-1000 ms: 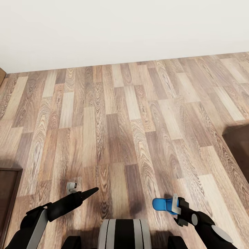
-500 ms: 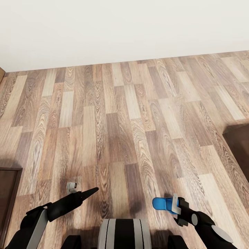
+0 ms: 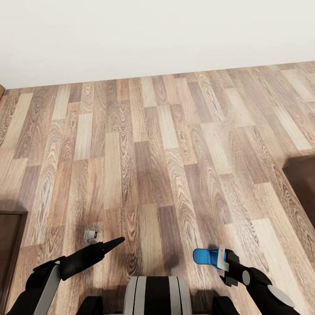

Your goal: In the bedroom, move the book from the bed onto either nightstand, and place the two sandals side by side next to the bed.

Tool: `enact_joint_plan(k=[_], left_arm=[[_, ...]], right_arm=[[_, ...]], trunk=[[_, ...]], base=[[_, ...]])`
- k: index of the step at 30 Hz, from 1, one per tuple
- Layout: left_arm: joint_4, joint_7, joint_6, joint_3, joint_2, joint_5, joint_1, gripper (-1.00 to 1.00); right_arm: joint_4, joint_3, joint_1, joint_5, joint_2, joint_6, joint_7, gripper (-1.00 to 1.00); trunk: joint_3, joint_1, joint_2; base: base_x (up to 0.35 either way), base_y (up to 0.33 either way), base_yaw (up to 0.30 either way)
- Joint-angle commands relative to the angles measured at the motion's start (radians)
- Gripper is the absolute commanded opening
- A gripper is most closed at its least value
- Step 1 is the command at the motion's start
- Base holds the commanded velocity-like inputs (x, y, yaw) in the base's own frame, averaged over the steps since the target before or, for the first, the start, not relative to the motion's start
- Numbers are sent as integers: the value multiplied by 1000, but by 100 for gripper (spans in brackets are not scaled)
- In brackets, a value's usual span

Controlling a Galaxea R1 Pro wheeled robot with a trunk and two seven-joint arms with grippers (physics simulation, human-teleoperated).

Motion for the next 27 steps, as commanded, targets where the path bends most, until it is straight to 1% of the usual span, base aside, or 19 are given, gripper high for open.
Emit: enact_joint_plan(k=[1,22,27], left_arm=[[0,-1,8,0,0,4,0,100],[0,-1,8,0,0,4,0,100],[0,-1,9,0,0,4,0,100]], right_arm=[[-1,1,0,10,0,-3,2,-100],[-1,0,0,10,-1,-3,1,-100],[-1,-1,0,10,-2,-3,2,-100]], trunk=[[0,0,0],[0,0,0],[19,-2,1]], base=[[0,0,0],[0,0,0],[0,0,0]])
